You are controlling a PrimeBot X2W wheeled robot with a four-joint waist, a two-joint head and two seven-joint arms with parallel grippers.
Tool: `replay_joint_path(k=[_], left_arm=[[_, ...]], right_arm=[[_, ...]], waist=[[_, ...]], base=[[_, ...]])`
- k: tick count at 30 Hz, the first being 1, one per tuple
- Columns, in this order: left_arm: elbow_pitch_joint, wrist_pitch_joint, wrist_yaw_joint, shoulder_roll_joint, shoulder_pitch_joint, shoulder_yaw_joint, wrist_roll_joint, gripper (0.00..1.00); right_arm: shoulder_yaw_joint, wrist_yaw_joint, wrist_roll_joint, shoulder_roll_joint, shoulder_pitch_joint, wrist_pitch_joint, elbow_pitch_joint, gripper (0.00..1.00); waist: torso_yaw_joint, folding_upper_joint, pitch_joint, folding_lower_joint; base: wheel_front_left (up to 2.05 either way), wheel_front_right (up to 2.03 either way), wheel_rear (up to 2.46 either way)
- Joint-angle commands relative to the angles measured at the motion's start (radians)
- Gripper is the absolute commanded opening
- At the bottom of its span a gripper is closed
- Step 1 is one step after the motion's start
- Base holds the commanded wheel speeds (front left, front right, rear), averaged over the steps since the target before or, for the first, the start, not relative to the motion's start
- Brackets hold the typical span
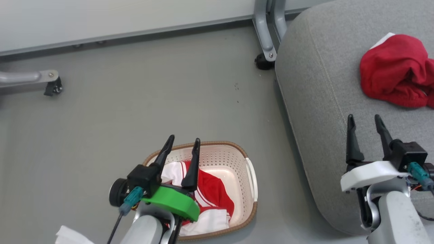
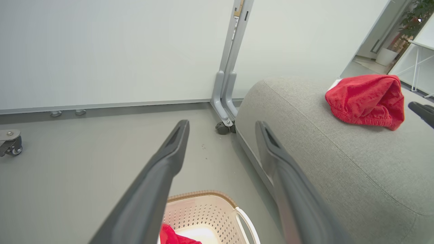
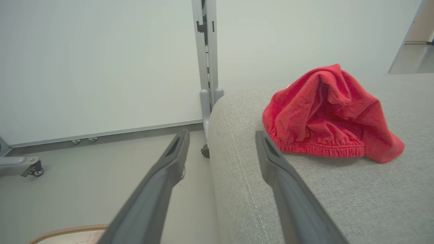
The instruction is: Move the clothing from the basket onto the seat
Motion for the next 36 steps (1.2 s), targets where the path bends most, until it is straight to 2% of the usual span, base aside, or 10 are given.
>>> replay_joint_path(k=[1,6,14,18,19,24,27,36], left_arm=[[-0.015,0.000,0.003,0.000,0.038,0.032,-0.009,1.00],[-0.072,0.000,-0.004,-0.004,0.114,0.146,0.003,1.00],[-0.220,0.000,0.012,-0.005,0.238,0.251,0.083,1.00],[-0.299,0.000,0.030,-0.005,0.310,0.273,0.110,1.00],[-0.310,0.000,0.033,-0.005,0.327,0.273,0.152,1.00],[-0.331,0.000,0.045,-0.004,0.385,0.274,0.190,1.00],[-0.328,0.000,0.051,-0.005,0.406,0.275,0.211,1.00],[-0.316,0.000,0.036,-0.005,0.418,0.268,0.253,1.00]], right_arm=[[0.033,-0.001,0.007,-0.004,0.035,-0.003,-0.027,1.00],[0.134,-0.001,-0.014,-0.007,0.104,-0.003,-0.126,1.00],[0.177,-0.001,0.000,-0.009,0.190,-0.003,-0.263,1.00],[0.194,-0.001,0.008,-0.007,0.238,-0.003,-0.308,1.00],[0.202,-0.001,0.010,-0.007,0.251,-0.003,-0.319,1.00],[0.264,-0.001,-0.012,-0.031,0.301,-0.003,-0.331,1.00],[0.268,-0.001,0.006,-0.029,0.314,-0.003,-0.324,1.00],[0.259,-0.001,0.014,-0.024,0.325,-0.003,-0.316,1.00]], waist=[[0.078,0.0000,-0.100,0.0001],[0.115,0.0000,-0.155,0.0001],[0.128,0.0000,-0.212,0.0001],[0.115,0.0000,-0.230,0.0001],[0.111,0.0000,-0.232,0.0001],[0.097,0.0000,-0.239,0.0001],[0.089,0.0000,-0.239,0.0001],[0.079,0.0000,-0.237,0.0001]], base=[[0.00,0.00,0.00],[0.00,0.00,0.00],[0.00,0.00,0.00],[0.00,0.00,0.00],[0.00,0.00,0.00],[0.00,0.00,0.00],[0.00,0.00,0.00],[0.00,0.00,0.00]])
